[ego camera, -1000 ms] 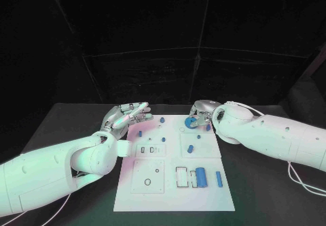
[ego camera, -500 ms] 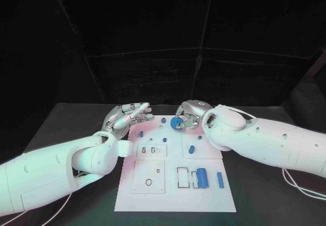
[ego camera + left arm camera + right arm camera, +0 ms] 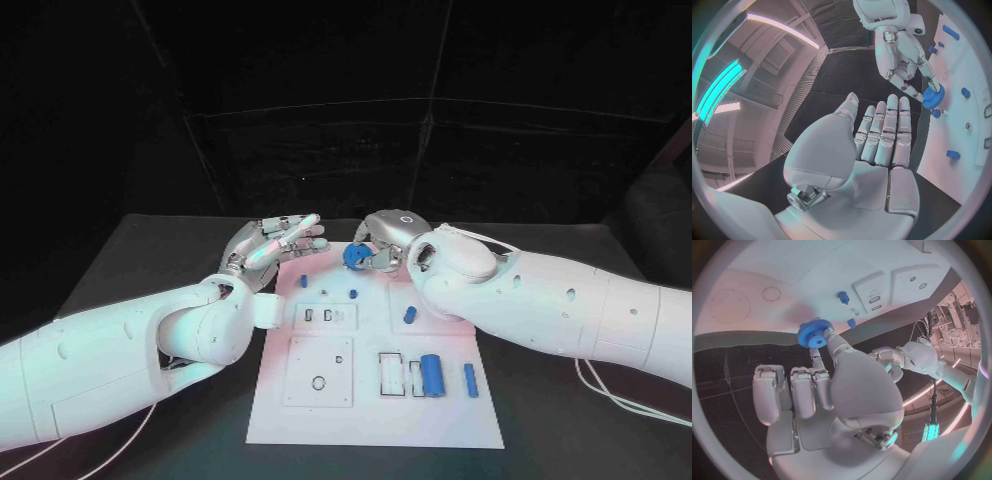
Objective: Assemble the parts on the task board
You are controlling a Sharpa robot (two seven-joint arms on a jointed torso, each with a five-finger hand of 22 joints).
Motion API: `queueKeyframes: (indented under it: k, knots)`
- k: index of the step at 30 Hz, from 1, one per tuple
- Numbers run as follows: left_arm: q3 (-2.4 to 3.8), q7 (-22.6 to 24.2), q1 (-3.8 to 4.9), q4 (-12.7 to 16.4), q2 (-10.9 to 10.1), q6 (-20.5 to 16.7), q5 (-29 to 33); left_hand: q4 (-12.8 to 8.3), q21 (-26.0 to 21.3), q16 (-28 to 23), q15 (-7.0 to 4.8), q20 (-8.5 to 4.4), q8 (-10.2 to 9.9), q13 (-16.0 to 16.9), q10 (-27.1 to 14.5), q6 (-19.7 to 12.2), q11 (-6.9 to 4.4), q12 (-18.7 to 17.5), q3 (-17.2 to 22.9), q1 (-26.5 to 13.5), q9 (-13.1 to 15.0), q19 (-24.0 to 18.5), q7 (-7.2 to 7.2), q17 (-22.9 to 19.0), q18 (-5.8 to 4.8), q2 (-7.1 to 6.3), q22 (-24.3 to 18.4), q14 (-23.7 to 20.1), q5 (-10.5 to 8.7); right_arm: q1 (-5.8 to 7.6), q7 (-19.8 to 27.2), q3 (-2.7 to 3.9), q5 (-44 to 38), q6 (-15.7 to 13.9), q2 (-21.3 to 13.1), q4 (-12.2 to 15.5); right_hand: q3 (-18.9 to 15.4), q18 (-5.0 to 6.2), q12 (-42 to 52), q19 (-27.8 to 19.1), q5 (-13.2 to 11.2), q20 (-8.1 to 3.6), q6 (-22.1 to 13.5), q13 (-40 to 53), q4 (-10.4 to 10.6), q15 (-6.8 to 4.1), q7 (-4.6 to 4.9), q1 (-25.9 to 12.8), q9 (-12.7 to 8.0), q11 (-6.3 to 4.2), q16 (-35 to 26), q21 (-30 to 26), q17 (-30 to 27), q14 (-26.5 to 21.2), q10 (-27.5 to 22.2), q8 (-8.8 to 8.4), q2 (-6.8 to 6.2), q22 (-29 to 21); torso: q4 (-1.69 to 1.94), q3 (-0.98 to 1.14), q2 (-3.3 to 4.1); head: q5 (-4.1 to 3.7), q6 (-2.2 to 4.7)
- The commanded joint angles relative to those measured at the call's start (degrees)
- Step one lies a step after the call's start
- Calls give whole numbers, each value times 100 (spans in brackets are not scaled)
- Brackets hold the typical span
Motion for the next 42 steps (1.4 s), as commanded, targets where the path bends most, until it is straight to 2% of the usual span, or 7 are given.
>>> queueKeyframes:
  k: [1, 11, 18, 27, 31, 36, 42]
  knots:
    - [4, 33, 10, 3, -4, 75, -15, -16, -18, -22, -6, -1, -36, -3, -15, -8, -2, -37, -18, -16, 0, 47, 19, 5, 80, 23, -9, 46, 4, -9, 0, 4, -152, 8, 85, -111, 33, -97, 33, 500, 31, -43, 132, 1477, 8, -30, -105, -54, 15, -23, 33, 38, 1156, 507, 579, 29, 0, 1364, -4, 0, 1, -2, -12]
    - [5, 39, 10, -4, -9, 69, -15, -13, -21, -26, -6, -1, -37, -3, -13, -6, -2, -39, -22, -24, 0, 49, 19, 6, 80, 25, -11, 47, 4, -54, 49, 3, -152, 189, 343, -377, 51, -99, 47, 507, 50, -45, 130, 1491, -3, -30, -102, -62, 13, -22, 33, 41, 1158, 508, 587, 12, -13, 1374, -19, 7, -2, 29, -28]
    - [5, 38, 10, -12, 8, 75, -15, -13, -21, -26, -6, -1, -37, -3, -13, -6, -2, -39, -22, -24, 0, 49, 19, 6, 80, 25, -11, 47, 4, -83, 36, 2, -152, 313, 516, -543, 67, -100, 42, 510, 50, -45, 118, 1486, -12, -29, -95, -75, 9, -17, 34, 42, 1159, 508, 584, -11, -28, 1378, -9, 0, -2, 21, -42]
    - [5, 37, 10, -28, 23, 76, -15, -13, -21, -26, -6, -1, -37, -3, -13, -6, -2, -39, -22, -24, 0, 49, 19, 6, 80, 25, -11, 47, 4, -127, -15, 1, -152, 403, 648, -672, 86, -101, 40, 511, 31, -43, 102, 1484, -25, -25, -86, -91, 6, -10, 33, 43, 1159, 508, 583, -40, -46, 1380, -16, 3, -2, 15, -41]
    - [5, 35, 10, -28, 25, 76, -15, -13, -21, -27, -6, -1, -37, -3, -13, -6, -2, -40, -22, -25, 0, 49, 18, 7, 80, 26, -11, 48, 4, -131, -41, 1, -152, 417, 679, -726, 115, -99, 5, 507, -4, -34, 44, 1451, -41, -9, -57, -133, -1, 13, 32, 41, 1157, 507, 563, -111, -83, 1376, -16, 1, -4, 19, -48]
    - [5, 31, 11, -28, 24, 76, -15, -13, -24, -31, -6, -1, -39, -3, -10, -5, -3, -42, -25, -29, 0, 51, 16, 8, 80, 28, -13, 50, 5, -133, -66, 1, -142, 439, 709, -793, 82, -92, -130, 482, -106, 29, -326, 1329, -5, 78, 46, -301, -19, 101, 23, 30, 1134, 502, 483, -374, -180, 1343, -16, 2, -6, 22, -61]
    - [5, 25, 11, -29, 24, 80, -15, -13, -24, -31, -6, -1, -39, -3, -10, -5, -3, -42, -25, -29, 0, 51, 16, 8, 80, 28, -13, 50, 5, -134, -102, 0, -96, 429, 731, -853, 6, -84, -218, 456, -131, 126, -627, 1253, 84, 171, 137, -466, -1, 187, 16, 19, 1115, 496, 424, -599, -204, 1309, -15, 4, -4, 23, -60]
